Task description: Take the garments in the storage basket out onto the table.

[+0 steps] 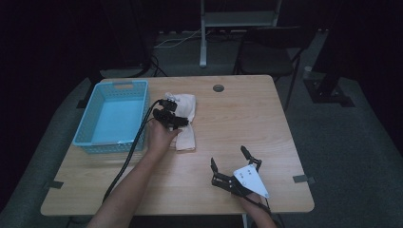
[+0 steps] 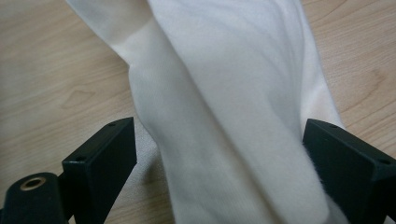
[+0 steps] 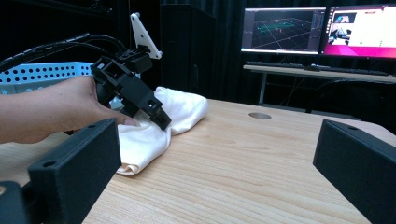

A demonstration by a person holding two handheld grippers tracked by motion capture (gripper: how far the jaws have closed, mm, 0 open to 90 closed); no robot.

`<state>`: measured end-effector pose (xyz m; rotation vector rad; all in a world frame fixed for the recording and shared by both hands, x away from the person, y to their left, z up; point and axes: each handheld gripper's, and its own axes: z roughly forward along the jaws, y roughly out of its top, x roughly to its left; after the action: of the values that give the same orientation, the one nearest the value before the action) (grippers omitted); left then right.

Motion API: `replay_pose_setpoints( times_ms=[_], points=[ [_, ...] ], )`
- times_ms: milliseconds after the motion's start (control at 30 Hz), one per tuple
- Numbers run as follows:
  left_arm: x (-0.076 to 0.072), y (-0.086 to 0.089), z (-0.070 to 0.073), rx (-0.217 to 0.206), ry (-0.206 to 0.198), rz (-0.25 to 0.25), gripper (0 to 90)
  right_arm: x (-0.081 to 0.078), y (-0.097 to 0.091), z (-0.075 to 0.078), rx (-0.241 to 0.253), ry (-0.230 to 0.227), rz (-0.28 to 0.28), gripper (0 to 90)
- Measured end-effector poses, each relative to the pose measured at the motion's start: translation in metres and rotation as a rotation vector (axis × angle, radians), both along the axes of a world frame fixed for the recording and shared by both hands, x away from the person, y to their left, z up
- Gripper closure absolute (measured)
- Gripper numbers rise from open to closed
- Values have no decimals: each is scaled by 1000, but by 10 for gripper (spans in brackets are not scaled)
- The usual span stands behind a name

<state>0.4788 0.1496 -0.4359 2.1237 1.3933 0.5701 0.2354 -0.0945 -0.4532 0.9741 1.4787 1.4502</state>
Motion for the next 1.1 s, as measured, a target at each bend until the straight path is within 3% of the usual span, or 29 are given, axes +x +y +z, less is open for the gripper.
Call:
replay_pose_setpoints(
  times_ms=[167,233,367,433,467,567,700,800,933,1033,1100],
  points=[
    [2,5,-1,-77,32,5,102,0,0,0,1,1,0,5],
    [1,7,-1,-114,19,-5,103,0,0,0,1,2,0,5],
    [-3,4,1,-76,-9,-22,103,0,0,0,1,2,0,5],
    [-4,4,5,-87,-13,-20,103,0,0,0,2,3,1,5],
    [-6,7,10,-145,-12,-33,103,0,0,0,2,3,0,5],
    [-8,12,17,-206,-15,-51,103,0,0,0,1,2,0,5],
    [-13,15,18,-231,-35,-72,103,0,0,0,2,3,0,5],
    [-19,22,19,-298,-73,-69,103,1,0,0,2,4,0,5],
    [-30,26,17,-279,-121,-78,103,1,0,0,2,4,0,5],
    [-37,24,15,-251,-106,-125,103,1,0,0,2,4,-1,5],
    [-42,22,15,-259,-112,-159,103,1,0,0,2,5,-3,5]
  ],
)
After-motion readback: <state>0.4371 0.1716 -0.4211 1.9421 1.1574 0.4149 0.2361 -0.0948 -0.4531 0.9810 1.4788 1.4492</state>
